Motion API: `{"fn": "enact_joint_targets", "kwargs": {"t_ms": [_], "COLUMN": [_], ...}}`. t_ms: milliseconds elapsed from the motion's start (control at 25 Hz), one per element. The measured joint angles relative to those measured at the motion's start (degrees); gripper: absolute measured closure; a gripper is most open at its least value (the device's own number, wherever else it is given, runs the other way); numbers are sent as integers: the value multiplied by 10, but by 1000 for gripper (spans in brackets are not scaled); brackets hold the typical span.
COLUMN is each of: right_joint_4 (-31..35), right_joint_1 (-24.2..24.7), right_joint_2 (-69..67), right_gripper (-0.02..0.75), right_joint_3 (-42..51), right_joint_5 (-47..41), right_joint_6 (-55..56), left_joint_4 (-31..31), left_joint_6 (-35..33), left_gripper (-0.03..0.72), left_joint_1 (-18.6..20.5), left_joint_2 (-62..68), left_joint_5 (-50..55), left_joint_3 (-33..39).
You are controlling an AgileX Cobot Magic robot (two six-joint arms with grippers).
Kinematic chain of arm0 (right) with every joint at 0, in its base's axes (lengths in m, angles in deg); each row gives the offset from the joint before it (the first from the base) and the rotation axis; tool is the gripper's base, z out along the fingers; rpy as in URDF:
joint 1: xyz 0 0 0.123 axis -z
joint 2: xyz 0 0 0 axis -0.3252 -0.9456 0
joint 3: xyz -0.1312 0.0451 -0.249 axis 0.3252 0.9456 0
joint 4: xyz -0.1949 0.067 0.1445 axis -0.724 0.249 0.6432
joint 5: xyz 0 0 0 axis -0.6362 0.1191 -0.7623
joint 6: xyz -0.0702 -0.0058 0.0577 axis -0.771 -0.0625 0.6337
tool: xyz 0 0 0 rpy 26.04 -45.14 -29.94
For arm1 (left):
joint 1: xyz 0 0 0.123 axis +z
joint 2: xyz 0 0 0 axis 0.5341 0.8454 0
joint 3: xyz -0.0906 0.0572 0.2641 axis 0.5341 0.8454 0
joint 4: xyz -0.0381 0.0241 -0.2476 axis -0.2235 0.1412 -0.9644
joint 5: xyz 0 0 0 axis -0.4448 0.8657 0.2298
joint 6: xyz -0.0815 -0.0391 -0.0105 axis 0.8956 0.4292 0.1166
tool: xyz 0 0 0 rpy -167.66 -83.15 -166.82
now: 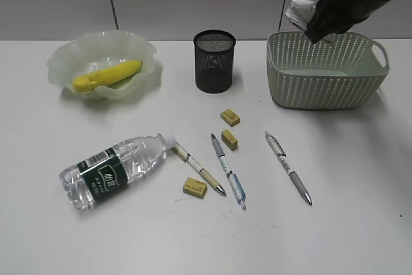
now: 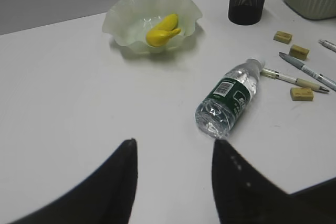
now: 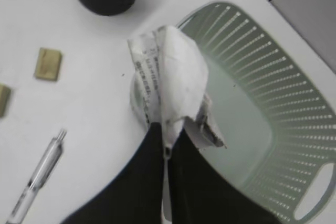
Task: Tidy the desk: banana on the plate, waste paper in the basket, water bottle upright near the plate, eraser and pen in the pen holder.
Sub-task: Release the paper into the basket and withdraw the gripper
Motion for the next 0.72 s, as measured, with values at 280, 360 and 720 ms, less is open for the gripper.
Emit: {"fn": "enact_joint_targets", "kwargs": {"t_ms": [280,360,720], "right_joint_4": [-5,-8,-9], "right_joint_1": [31,37,40], "right_joint_2": [-81,-99,-100], "right_gripper": [722,673,181], "right_joint_3": [0,0,0], "right_joint_5": [96,117,117], "right_joint_6": [9,31,117], "left_joint_4": [0,0,0], "left_joint_6": [0,0,0], "left_gripper": [338,338,338], "left_joint_1": [0,0,0], "left_joint_2": [0,0,0], "left_joint_5": [0,0,0], "left_joint_3": [0,0,0]}}
